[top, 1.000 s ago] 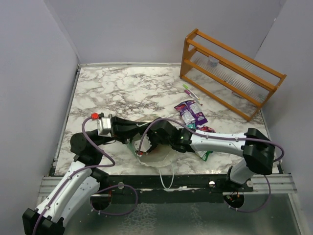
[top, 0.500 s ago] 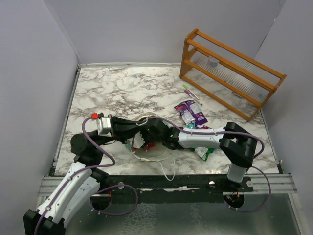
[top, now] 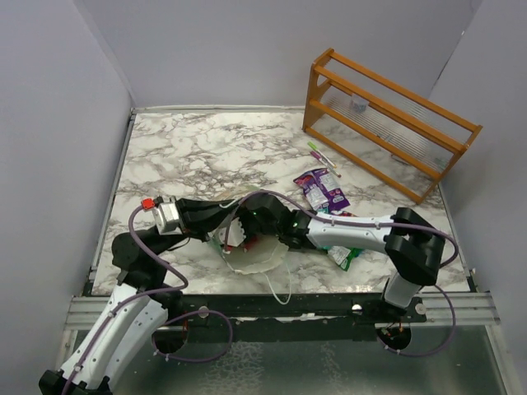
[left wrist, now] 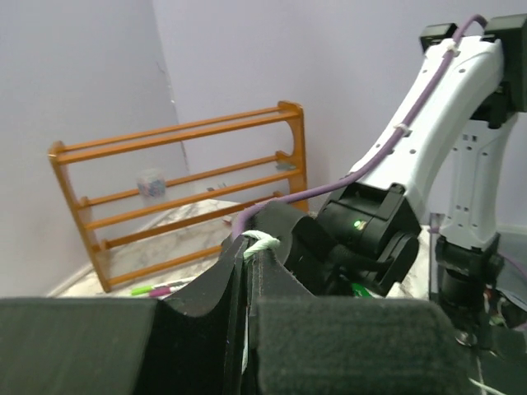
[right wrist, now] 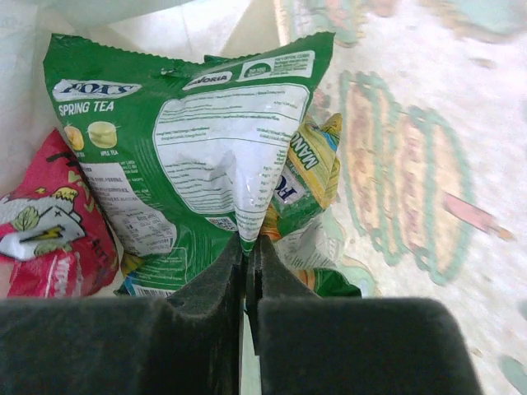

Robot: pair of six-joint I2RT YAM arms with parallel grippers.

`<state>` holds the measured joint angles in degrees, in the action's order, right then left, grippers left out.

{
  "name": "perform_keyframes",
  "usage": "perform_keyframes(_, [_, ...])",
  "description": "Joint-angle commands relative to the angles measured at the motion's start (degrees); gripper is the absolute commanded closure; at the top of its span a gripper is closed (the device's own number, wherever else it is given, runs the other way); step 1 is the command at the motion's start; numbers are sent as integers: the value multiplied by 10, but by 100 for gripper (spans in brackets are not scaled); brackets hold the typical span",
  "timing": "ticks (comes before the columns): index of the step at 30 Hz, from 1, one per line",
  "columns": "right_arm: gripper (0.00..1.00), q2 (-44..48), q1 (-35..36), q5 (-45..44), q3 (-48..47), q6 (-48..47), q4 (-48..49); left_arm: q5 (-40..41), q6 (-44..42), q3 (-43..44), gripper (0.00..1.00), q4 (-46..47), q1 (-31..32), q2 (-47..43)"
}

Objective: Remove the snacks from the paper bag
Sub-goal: Take out the snack from the paper bag.

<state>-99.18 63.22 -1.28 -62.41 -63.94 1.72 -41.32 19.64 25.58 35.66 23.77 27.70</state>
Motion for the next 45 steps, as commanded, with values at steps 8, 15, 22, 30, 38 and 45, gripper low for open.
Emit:
perform_keyframes(8, [99,118,-4,51,1,64,15,147,-69,-1,100,-76,-20,-59])
perform_keyframes(15, [96,175,-4,62,62,56,57,148,-71,-2,100,-77,-22,-53])
perform_keyframes(22, [82,83,-4,18,75,91,180,109,-47,-3,100,-46,-24,-30])
perform_keyframes(30, [94,38,-5,33,52,74,174,107,-42,-8,100,-47,-24,-38])
perform_keyframes(38, [99,109,-5,71,57,79,100,111,-42,-4,100,-54,-24,-29])
perform_keyframes(45, [99,220,-5,113,77,138,82,121,-45,-1,100,-61,-27,-24])
